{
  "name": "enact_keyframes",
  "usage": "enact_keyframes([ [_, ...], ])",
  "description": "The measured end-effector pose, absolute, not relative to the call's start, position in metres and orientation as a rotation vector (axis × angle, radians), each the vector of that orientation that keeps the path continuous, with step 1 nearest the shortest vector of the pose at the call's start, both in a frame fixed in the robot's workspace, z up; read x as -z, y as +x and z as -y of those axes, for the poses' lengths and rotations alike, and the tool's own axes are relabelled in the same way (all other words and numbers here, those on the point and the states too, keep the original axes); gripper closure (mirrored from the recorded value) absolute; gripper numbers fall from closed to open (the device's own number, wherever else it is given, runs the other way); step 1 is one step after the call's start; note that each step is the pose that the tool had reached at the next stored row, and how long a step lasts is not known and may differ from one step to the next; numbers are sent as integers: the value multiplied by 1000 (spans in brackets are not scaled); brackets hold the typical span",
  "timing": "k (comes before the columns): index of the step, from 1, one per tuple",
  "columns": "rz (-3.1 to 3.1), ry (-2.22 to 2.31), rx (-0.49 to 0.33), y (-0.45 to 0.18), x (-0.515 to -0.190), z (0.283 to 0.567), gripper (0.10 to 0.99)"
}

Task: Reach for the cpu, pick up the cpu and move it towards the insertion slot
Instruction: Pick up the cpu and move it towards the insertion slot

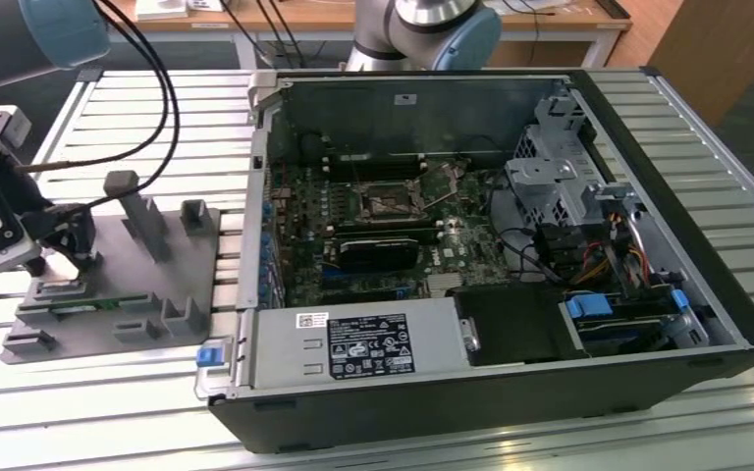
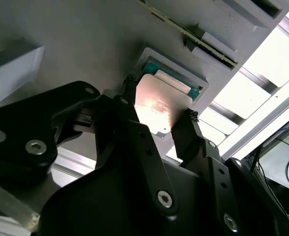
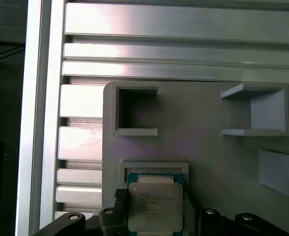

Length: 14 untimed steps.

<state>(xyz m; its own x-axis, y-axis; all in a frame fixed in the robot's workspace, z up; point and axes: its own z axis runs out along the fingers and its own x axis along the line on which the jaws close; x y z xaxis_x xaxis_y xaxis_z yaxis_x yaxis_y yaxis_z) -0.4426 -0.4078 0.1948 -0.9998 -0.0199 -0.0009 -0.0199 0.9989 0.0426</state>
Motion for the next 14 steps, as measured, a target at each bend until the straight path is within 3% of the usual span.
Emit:
enact_keyframes([
  [14,-3140,-31,-85,-443,-232,408,545],
])
